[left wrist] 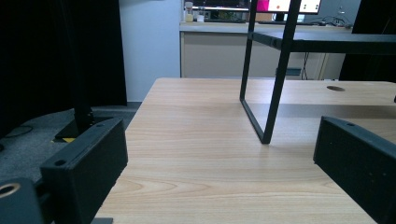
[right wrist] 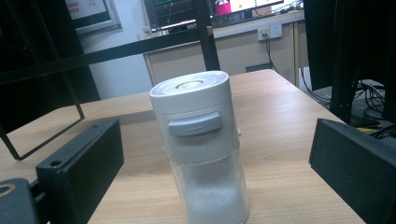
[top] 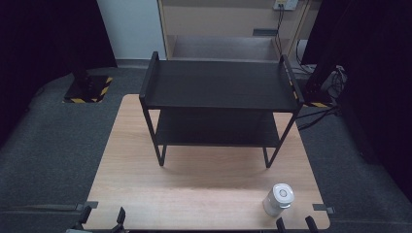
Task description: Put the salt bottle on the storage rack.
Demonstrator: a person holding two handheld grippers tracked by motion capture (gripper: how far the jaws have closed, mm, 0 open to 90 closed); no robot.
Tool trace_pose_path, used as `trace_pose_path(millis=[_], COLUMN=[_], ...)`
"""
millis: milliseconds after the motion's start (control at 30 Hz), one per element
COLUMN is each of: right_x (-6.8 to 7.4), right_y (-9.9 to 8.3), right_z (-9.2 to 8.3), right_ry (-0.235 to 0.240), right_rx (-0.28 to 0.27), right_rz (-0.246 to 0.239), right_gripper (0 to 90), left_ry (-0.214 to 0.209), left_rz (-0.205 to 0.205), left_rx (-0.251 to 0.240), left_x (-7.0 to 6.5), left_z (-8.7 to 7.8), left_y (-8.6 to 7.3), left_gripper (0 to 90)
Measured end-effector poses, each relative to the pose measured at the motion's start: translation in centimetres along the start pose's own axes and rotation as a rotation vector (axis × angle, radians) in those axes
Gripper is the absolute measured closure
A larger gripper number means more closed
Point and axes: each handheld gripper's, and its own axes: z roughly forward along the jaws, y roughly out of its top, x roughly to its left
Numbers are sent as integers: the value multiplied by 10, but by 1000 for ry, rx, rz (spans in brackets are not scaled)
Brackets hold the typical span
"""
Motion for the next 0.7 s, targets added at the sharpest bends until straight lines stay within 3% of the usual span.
trace_pose_path(millis=[700], right_x=[9], right_y=[0], right_z=[7], right_ry=[2], right_rx=[2], right_rz=[-51], right_gripper=[33], left_ry=[-33], left_rz=[-6], left_rx=[5], left_x=[0], left_z=[2], left_y=[0], left_gripper=[20])
